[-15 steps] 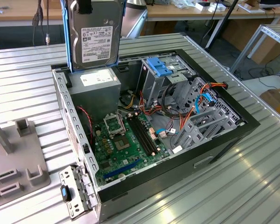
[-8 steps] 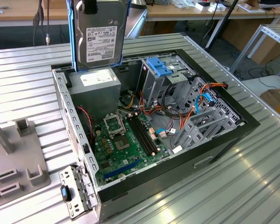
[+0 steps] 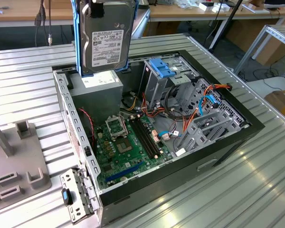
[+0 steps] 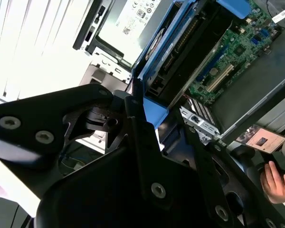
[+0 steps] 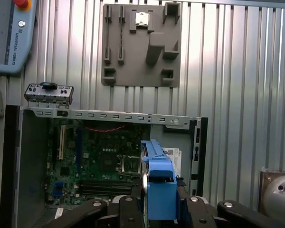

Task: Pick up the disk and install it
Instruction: 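Pick up the disk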

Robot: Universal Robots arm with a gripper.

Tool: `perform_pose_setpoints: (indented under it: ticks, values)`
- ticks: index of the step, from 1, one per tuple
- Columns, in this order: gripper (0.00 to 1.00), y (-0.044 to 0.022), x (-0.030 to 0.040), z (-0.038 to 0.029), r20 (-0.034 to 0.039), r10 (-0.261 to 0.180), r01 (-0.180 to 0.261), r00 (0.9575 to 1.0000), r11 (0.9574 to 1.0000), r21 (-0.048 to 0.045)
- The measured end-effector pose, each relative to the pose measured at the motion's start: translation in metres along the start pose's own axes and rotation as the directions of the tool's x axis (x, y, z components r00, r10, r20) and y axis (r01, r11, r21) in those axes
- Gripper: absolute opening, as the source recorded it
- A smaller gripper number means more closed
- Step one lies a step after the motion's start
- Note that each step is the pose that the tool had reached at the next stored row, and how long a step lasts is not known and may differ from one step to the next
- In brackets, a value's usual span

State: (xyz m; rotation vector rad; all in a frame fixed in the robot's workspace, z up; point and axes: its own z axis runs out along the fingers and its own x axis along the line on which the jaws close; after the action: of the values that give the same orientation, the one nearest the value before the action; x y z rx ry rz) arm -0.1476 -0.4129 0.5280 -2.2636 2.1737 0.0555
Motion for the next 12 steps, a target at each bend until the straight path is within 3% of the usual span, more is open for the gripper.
perform_pose_setpoints:
  ticks: [6, 11, 12]
  values:
    - [0.36, -0.0012, 0.0022, 0.0, 0.0, 0.0, 0.0, 1.0, 1.0, 0.0]
    - [0.36, -0.023, 0.003, -0.0004, 0.0, 0.0, 0.0, 1.0, 1.0, 0.0]
    - [0.36, -0.0246, 0.0032, -0.0005, -0.0001, 0.0, 0.0, 1.0, 1.0, -0.0001]
